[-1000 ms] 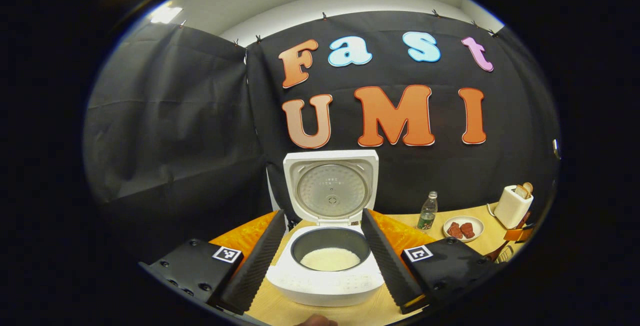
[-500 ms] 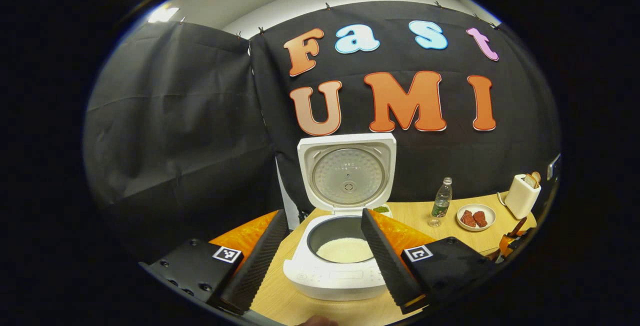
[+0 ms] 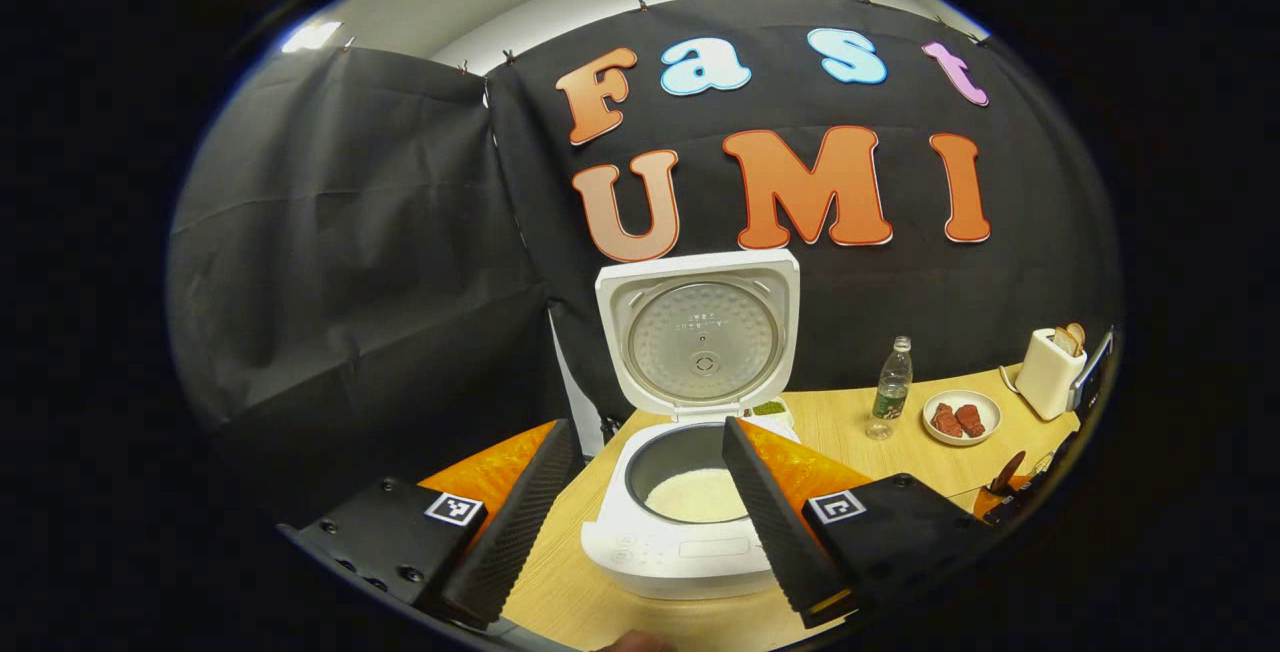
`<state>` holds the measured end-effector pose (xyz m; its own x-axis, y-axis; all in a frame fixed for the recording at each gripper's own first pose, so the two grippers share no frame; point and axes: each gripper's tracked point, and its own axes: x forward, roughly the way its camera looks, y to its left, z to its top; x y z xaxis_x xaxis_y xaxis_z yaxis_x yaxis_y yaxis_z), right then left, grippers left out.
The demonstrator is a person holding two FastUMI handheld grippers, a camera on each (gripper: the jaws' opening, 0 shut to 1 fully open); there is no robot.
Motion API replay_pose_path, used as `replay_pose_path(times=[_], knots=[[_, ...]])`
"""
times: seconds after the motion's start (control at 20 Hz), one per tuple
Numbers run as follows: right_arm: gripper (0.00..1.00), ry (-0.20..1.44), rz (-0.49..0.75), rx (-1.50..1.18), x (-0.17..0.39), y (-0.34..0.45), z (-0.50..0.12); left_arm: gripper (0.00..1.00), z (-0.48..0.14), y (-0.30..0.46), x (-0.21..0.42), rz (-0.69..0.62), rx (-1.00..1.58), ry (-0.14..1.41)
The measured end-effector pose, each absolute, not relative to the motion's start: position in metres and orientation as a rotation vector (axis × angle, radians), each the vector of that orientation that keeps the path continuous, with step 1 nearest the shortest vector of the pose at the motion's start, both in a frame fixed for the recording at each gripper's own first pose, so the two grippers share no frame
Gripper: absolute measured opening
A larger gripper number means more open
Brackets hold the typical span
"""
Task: Close the left gripper, press the button to open the rice cooker; take a wooden spoon from the chopstick holder with the right hand, scoop a spoonful of rice and pour it into the rice cooker, then put the wooden spoon back into the chopstick holder.
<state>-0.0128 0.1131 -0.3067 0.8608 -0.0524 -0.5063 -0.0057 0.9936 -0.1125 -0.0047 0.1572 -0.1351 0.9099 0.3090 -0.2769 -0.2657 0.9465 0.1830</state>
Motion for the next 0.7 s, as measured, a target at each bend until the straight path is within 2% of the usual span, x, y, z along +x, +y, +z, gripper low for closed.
replay_pose_path(times=[0.7], knots=[[0.09, 0.703, -0.064, 0.538, -0.012, 0.133, -0.319, 0.99, -0.149, 0.183, -0.014, 0.314, 0.135, 0.341]])
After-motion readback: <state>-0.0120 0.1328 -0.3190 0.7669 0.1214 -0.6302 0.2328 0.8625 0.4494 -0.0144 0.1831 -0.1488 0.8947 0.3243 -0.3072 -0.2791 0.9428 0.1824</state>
